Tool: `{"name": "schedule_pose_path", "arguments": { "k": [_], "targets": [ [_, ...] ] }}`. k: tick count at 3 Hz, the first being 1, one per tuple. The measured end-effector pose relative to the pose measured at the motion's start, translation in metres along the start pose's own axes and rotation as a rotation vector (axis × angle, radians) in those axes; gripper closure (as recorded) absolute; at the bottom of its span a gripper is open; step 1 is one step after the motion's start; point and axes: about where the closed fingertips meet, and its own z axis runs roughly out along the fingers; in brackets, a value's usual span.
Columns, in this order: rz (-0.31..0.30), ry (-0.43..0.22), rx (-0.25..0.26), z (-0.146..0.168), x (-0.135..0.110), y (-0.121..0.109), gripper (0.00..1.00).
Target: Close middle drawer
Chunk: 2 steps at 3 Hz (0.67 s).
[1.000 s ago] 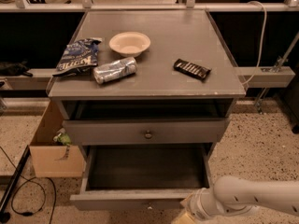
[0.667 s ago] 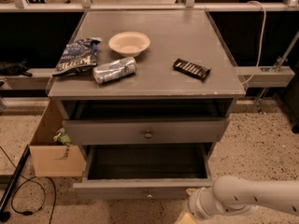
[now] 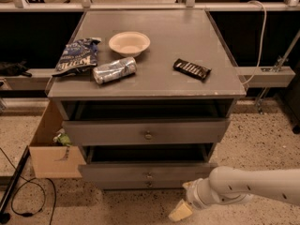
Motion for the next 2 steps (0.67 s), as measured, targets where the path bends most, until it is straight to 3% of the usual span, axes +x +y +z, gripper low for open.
{"name": "schedule_pose_path", "arguments": {
  "k": [2],
  "targets": [
    [0.0,0.0,0.0,0.0,0.0,0.0001,0.65]
  ]
}}
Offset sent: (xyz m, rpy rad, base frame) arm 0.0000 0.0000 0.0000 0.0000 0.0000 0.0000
